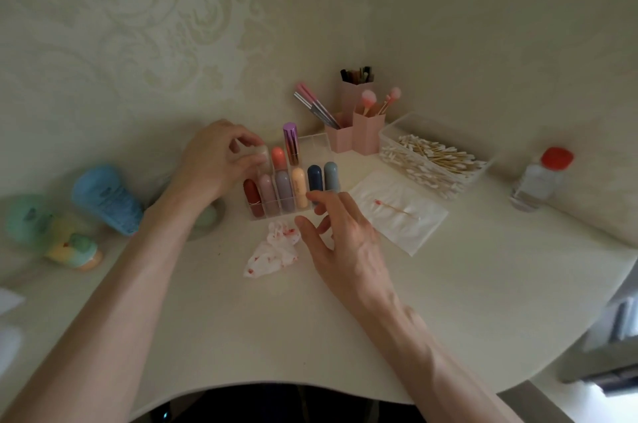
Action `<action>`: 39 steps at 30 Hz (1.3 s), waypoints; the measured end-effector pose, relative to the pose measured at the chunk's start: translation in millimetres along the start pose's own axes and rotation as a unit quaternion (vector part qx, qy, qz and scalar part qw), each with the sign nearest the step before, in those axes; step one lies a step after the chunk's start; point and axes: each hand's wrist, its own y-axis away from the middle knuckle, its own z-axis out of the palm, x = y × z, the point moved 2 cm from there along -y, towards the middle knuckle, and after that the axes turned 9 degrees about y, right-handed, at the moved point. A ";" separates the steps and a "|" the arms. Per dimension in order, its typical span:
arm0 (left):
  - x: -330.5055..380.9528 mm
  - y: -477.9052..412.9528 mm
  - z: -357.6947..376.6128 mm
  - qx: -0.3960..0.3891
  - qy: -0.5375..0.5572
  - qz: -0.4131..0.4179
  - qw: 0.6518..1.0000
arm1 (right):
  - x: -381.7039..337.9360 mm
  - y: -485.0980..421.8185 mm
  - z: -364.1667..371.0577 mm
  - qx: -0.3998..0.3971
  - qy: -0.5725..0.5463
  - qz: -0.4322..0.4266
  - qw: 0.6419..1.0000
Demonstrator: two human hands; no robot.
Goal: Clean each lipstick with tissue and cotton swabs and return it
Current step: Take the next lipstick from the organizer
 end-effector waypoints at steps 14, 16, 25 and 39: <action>35.3 117.7 14.0 0.016 0.310 -0.045 0.950 | -3.6 1.0 -3.1 -0.027 -0.033 -0.006 0.999; 31.4 124.2 16.8 0.056 0.348 -0.058 0.934 | -0.8 0.9 -2.0 -0.029 -0.025 -0.009 0.999; -15.6 147.2 6.9 0.053 0.109 -0.104 0.987 | 0.5 0.2 -5.8 -0.005 0.002 0.006 1.000; 5.3 158.7 21.7 0.174 0.107 0.030 0.978 | -2.6 1.1 -1.1 -0.023 -0.041 -0.005 0.999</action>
